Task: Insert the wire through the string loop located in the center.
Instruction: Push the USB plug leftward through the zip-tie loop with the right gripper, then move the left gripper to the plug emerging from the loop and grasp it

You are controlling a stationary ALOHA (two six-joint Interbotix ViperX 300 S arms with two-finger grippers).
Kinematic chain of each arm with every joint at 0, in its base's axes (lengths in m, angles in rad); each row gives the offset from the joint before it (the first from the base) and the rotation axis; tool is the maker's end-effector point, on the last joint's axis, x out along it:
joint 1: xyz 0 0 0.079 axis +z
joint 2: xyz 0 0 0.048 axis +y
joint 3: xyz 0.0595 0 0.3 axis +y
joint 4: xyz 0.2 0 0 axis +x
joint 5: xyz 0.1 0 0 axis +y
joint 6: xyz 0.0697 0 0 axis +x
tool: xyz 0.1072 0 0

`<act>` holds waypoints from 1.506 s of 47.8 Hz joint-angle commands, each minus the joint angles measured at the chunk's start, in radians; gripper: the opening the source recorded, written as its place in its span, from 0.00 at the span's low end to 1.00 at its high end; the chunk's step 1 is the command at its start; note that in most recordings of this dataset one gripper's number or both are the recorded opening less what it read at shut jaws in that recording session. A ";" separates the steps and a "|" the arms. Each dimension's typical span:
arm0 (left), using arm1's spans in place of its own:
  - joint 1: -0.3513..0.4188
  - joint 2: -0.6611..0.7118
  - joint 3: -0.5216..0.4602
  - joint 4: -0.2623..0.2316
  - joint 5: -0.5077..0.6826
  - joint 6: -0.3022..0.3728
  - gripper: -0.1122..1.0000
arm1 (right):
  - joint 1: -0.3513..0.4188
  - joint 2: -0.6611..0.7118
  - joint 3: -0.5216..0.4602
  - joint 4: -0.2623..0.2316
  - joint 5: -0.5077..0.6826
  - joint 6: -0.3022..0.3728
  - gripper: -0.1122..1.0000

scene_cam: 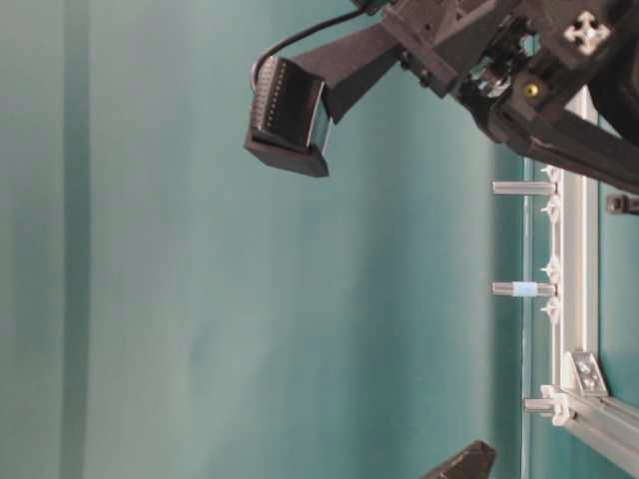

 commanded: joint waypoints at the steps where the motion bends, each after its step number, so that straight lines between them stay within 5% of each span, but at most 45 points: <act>1: -0.008 -0.002 -0.032 0.000 -0.002 -0.006 0.11 | 0.002 -0.012 -0.018 -0.002 -0.005 -0.002 0.17; 10: -0.017 0.026 -0.075 0.000 0.032 -0.032 0.14 | 0.002 -0.012 -0.017 -0.002 -0.005 -0.002 0.17; 23: -0.087 0.155 -0.176 0.003 0.132 -0.025 0.73 | 0.002 -0.014 -0.017 -0.002 -0.005 -0.002 0.17; 29: -0.094 0.183 -0.202 0.006 0.163 -0.009 0.91 | 0.002 -0.012 -0.018 -0.002 -0.005 -0.002 0.17; 46: -0.103 0.175 -0.253 0.009 0.230 0.026 0.91 | 0.002 -0.012 -0.018 -0.002 -0.005 -0.002 0.17; 72: -0.169 0.402 -0.439 0.012 0.273 0.052 0.91 | 0.002 -0.012 -0.021 -0.002 -0.005 -0.002 0.17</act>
